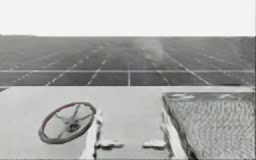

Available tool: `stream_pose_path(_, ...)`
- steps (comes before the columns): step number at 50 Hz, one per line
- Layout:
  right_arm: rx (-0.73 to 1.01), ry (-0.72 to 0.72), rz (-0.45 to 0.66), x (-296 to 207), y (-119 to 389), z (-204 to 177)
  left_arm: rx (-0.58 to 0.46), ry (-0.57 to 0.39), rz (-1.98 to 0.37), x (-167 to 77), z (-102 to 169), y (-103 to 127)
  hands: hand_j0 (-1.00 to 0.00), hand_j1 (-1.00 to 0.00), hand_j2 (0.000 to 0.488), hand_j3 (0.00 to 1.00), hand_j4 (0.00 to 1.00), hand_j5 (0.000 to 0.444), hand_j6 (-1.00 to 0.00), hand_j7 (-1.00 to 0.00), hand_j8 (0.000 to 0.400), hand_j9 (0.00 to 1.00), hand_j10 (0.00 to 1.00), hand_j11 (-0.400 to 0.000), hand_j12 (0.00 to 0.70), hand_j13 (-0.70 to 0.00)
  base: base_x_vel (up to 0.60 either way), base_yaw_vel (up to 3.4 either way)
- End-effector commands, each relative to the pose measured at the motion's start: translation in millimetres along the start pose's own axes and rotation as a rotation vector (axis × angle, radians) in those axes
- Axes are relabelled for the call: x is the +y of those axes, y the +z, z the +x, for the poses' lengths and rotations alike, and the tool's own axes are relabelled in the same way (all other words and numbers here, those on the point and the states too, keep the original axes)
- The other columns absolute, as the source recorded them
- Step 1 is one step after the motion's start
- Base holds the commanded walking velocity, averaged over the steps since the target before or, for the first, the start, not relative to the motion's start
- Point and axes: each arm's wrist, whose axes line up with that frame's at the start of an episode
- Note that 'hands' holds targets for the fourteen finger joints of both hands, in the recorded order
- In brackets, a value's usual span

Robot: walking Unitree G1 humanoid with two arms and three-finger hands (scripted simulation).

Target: Pick up and drop off the object

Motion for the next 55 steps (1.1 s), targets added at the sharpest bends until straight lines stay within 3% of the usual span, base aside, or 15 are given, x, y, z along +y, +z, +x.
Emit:
stream_pose_path(1, -0.238, -0.214, -0.159, 9, -38, 42, -0.129, 0.194, -0.044, -33, 61, 6, 0.00, 0.00, 0.000, 0.00, 0.00, 0.000, 0.00, 0.00, 0.000, 0.00, 0.00, 0.000, 0.000, 0.000, 0.00, 0.00)
stream_pose_path(6, -0.233, -0.207, -0.150, 18, -44, 18, -0.064, 0.234, 0.027, -12, 61, 26, 0.00, 0.00, 0.000, 0.00, 0.00, 0.000, 0.00, 0.00, 0.000, 0.00, 0.00, 0.000, 0.000, 0.000, 0.00, 0.00)
stream_pose_path(16, -0.227, -0.234, -0.130, 23, -42, 20, -0.046, 0.162, 1.188, 25, 86, 81, 0.00, 0.00, 0.000, 0.00, 0.00, 0.000, 0.00, 0.00, 0.000, 0.00, 0.00, 0.000, 0.000, 0.000, 0.00, 0.00)
stream_pose_path(23, -0.220, -0.229, -0.117, 21, -42, 18, 0.210, 0.036, 1.332, 54, 90, 39, 0.00, 0.00, 0.000, 0.00, 0.00, 0.000, 0.00, 0.00, 0.000, 0.00, 0.00, 0.000, 0.000, 0.000, 0.00, 0.00)
stream_pose_path(27, -0.239, -0.214, -0.108, 29, -43, 18, 0.231, 0.063, 1.296, 64, 88, 11, 0.00, 0.00, 0.000, 0.00, 0.00, 0.000, 0.00, 0.00, 0.000, 0.00, 0.00, 0.000, 0.000, 0.000, 0.00, 0.00)
stream_pose_path(30, -0.241, -0.226, -0.101, 31, -40, 13, 0.250, 0.081, 1.278, 62, 91, 3, 0.00, -0.28, 0.142, 0.00, 0.00, 0.000, 0.00, -0.28, 0.113, 0.00, 0.00, 0.000, 0.198, 0.000, 0.00, 0.00)
stream_pose_path(31, -0.239, -0.217, -0.111, 28, -40, 9, 0.242, 0.116, 1.201, 74, 100, 4, -0.08, -1.00, 0.461, 0.00, 0.00, 0.000, -0.08, -1.00, 0.400, 0.00, 0.00, 0.000, 0.700, 0.000, 0.00, 0.00)
stream_pose_path(32, -0.231, -0.208, -0.110, 22, -42, 15, 0.259, 0.095, 1.129, 69, 89, -2, -1.00, -1.00, 0.000, 0.00, 0.00, 0.000, -1.00, -1.00, 0.400, 0.00, 0.00, 0.000, 0.700, 0.000, 0.00, 0.00)
stream_pose_path(34, -0.242, -0.195, -0.105, 22, -39, 12, 0.230, 0.131, 1.139, 67, 86, -23, -1.00, -1.00, 0.000, 0.00, 0.00, 0.000, -1.00, -1.00, 0.400, 0.00, 0.00, 0.000, 0.700, 0.000, 0.00, 0.00)
stream_pose_path(36, -0.236, -0.197, -0.103, 25, -40, 6, 0.271, 0.118, 1.117, 55, 88, 8, -1.00, -1.00, 0.000, 0.00, 0.00, 0.000, -1.00, -1.00, 0.400, 0.00, 0.00, 0.000, 0.700, 0.000, 0.00, 0.00)
stream_pose_path(39, -0.247, -0.181, -0.095, 24, -38, 7, 0.252, 0.235, 1.132, 44, 84, 13, -1.00, -1.00, 0.000, 0.00, 0.00, 0.000, -1.00, -1.00, 0.400, 0.00, 0.00, 0.000, 0.700, 0.000, 0.00, 0.00)
stream_pose_path(43, -0.251, -0.187, -0.087, 28, -39, 9, 0.116, 0.253, 1.013, 27, 74, 43, -1.00, -1.00, 0.000, 0.00, 0.00, 0.000, -1.00, -1.00, 0.400, 0.00, 0.00, 0.000, 0.700, 0.000, 0.00, 0.00)
stream_pose_path(47, -0.225, -0.175, -0.110, 28, -40, 14, 0.037, 0.195, 0.530, -1, 88, 67, -1.00, -1.00, 0.000, 0.00, 0.00, 0.000, -1.00, -1.00, 0.400, 0.00, 0.00, 0.000, 0.700, 0.000, 0.00, 0.00)
stream_pose_path(51, -0.238, -0.152, -0.136, 36, -46, 17, 0.112, 0.051, 0.075, -39, 105, 94, -1.00, -1.00, 0.000, 0.00, 0.00, 0.000, -1.00, -1.00, 0.400, 0.00, 0.00, 0.000, 0.700, 0.000, 0.00, 0.00)
stream_pose_path(55, -0.290, -0.074, -0.175, 44, -52, 28, 0.169, -0.013, -0.160, -73, 119, 163, -1.00, -1.00, 0.000, 0.00, 0.00, 0.000, -1.00, -1.00, 0.400, 0.00, 0.00, 0.000, 0.700, 0.000, 0.00, 0.00)
